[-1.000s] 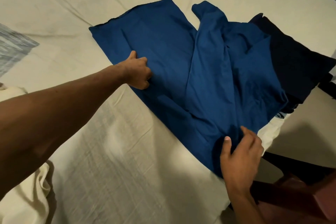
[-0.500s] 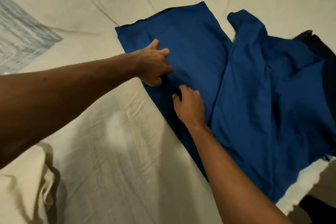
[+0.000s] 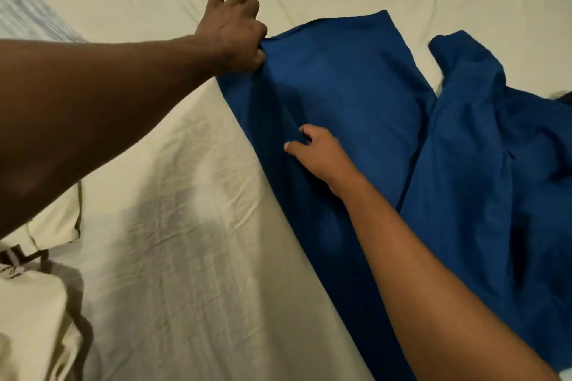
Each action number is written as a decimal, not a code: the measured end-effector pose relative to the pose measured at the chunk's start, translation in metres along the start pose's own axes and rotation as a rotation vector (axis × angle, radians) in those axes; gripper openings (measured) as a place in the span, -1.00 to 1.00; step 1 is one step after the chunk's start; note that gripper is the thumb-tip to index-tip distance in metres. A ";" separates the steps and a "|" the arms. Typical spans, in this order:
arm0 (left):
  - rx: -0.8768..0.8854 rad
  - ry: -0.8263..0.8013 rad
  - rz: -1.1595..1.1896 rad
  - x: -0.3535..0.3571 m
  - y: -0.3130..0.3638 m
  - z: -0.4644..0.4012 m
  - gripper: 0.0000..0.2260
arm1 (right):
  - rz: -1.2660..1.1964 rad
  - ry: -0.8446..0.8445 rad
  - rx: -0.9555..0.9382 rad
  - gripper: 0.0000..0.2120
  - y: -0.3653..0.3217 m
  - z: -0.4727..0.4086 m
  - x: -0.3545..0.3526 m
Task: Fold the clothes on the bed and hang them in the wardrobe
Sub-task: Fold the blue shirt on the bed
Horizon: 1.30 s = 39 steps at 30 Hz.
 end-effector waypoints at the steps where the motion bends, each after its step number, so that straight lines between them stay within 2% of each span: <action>1: -0.043 -0.008 0.050 0.004 0.000 -0.005 -0.67 | -0.023 0.056 0.021 -0.80 -0.002 -0.009 -0.003; 3: -0.124 -0.057 0.180 0.016 0.001 -0.012 -0.65 | -0.038 0.144 0.081 -0.85 -0.001 -0.022 -0.006; 7: -0.320 -0.154 0.451 0.052 -0.011 -0.018 -0.53 | 0.003 0.160 0.115 -0.81 0.000 -0.037 -0.005; 12: -0.429 -0.024 0.507 0.078 -0.031 -0.004 -0.61 | 0.046 0.213 0.047 -0.71 -0.009 -0.051 -0.002; 18: -0.254 0.059 0.361 0.091 -0.026 -0.004 -0.63 | 0.061 0.242 -0.019 -0.72 -0.026 -0.081 0.001; 23: -0.220 0.088 0.357 0.096 -0.036 -0.010 -0.65 | 0.279 0.375 -0.108 -0.81 -0.037 -0.090 -0.001; 29: -0.079 0.088 0.285 0.099 -0.040 -0.021 -0.67 | 0.673 0.487 -0.212 -0.64 -0.035 -0.089 0.009; 33: -0.021 0.089 0.244 0.097 -0.044 -0.026 -0.58 | 0.794 0.493 -0.211 -0.57 -0.035 -0.091 0.010; 36: -0.145 0.147 0.325 0.090 -0.048 -0.028 -0.56 | 0.803 0.492 -0.180 -0.55 -0.035 -0.091 0.006; 39: -0.511 0.278 0.576 0.091 -0.057 -0.009 -0.49 | 0.773 0.502 -0.127 -0.55 -0.032 -0.089 0.000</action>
Point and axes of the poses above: each hand's wrist, its own z-axis away from the middle knuckle, its own x-axis out of the palm, y = z × x, the point moved 5 cm from there along -z, towards the middle knuckle
